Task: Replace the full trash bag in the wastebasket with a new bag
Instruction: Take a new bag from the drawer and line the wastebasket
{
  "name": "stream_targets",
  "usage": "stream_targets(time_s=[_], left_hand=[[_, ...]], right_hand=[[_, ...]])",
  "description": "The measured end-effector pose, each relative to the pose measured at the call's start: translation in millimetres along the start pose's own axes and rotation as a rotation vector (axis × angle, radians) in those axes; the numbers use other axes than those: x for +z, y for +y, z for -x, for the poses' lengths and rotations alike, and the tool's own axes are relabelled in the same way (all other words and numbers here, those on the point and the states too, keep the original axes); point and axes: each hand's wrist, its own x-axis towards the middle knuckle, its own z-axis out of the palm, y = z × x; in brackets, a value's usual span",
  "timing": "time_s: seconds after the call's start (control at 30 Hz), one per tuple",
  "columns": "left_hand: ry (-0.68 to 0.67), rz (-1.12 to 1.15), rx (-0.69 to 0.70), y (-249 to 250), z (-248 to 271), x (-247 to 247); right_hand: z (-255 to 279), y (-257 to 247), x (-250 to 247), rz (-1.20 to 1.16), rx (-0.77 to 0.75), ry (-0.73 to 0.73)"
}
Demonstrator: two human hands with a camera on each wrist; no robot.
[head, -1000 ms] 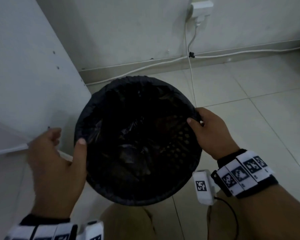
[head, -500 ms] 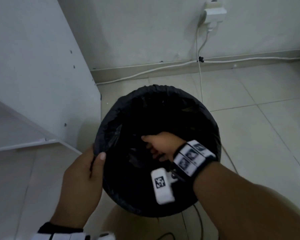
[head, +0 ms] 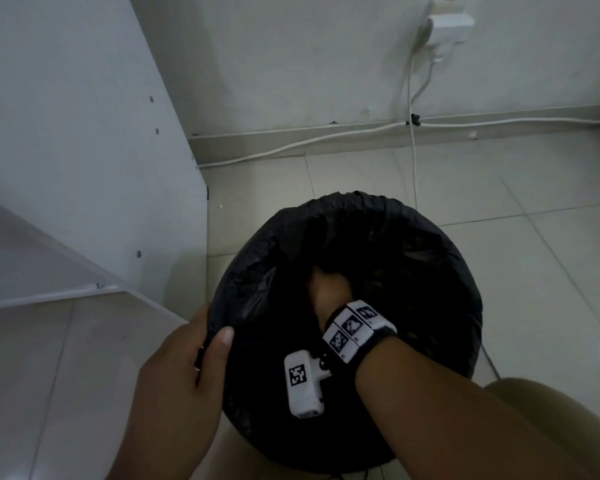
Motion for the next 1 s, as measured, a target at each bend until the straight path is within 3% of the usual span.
stream_targets(time_s=[0.03,0.07,0.17,0.3,0.43,0.5,0.53,0.63,0.73,0.8,0.87,0.93,1.0], left_hand=[[-0.006,-0.003,-0.011,0,-1,0],[-0.006,-0.002,-0.019,0,-1,1],[0.007,0.010,-0.028,2,-2,0],[-0.001,-0.003,-0.014,7,0,2],[0.006,0.010,-0.001,11,0,2],[0.010,0.052,0.001,11,-3,3],[0.007,0.069,-0.001,11,-5,3],[0.025,0.079,-0.021,12,-17,2],[0.044,0.140,-0.064,6,-30,4],[0.066,0.186,-0.095,2,-37,5],[0.093,0.211,-0.140,-1,-41,4],[0.120,0.219,-0.180,-8,-45,4],[0.124,0.254,-0.211,-16,-48,3]], right_hand=[[10,-8,-3,-0.028,-0.091,0.058],[11,-11,-8,-0.218,-0.073,0.071],[7,-22,-7,-0.699,-0.031,-0.131],[11,-32,7,-0.779,0.037,-0.407],[27,-44,11,-0.418,-0.008,-0.167],[23,-45,4,-0.155,-0.075,-0.114],[18,-45,-4,-0.180,-0.020,-0.140],[38,-51,-37,-0.130,-0.077,-0.139],[81,-61,-79,0.104,-0.521,-0.010],[105,-62,-113,0.283,-0.860,0.216],[116,-56,-142,0.420,-0.995,0.429],[113,-45,-162,0.546,-0.880,0.467],[104,-32,-169,0.634,-0.656,0.309]])
